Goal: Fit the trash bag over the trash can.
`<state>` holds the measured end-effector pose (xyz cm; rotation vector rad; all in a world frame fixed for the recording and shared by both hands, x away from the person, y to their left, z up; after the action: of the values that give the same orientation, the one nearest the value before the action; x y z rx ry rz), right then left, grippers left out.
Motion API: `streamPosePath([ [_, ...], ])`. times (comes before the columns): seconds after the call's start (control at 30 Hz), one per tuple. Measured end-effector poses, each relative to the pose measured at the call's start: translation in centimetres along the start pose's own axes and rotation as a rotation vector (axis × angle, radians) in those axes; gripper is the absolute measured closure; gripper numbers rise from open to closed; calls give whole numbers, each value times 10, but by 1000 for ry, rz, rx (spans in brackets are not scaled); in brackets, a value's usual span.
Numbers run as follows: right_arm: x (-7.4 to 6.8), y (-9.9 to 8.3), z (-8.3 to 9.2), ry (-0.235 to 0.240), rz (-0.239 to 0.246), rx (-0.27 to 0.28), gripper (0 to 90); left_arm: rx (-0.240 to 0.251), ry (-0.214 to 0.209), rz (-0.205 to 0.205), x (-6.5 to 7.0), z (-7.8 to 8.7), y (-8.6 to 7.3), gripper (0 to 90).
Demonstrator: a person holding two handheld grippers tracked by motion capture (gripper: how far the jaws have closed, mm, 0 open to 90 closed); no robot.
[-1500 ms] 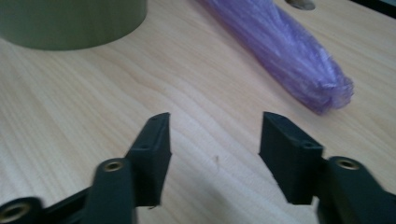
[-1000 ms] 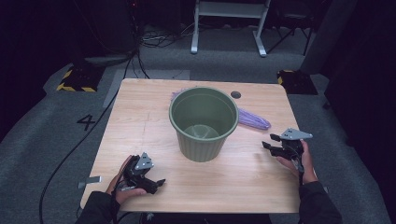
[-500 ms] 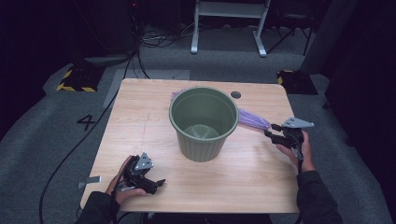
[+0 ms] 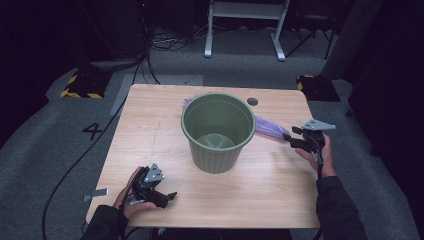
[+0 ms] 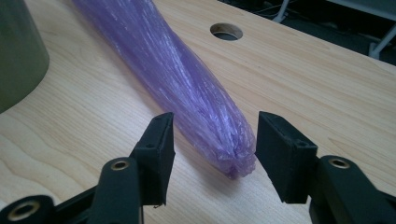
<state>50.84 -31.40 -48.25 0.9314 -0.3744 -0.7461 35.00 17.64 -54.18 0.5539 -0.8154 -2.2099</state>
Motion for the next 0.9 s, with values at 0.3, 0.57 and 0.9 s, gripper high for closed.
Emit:
streamPosePath([
  [0.3,12,-2,-11,-51,-6,-50,604,0,0,0,0,0,0,15],
  [0.57,20,-11,-21,-49,-48,-67,587,0,0,0,0,0,0,15],
  [0.9,19,-22,-38,11,-109,-114,612,0,0,0,0,0,0,15],
])
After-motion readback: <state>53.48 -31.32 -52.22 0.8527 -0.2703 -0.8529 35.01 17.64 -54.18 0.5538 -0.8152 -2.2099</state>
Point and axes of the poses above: each handheld gripper's, and its own axes: z roughly backward along the jaws, y roughly out of its top, x roughly to its right, the point moved 5 cm from there along -z, roughly forward along the jaws, and after that the axes turned 12 degrees about y, right-handed, at the moved point
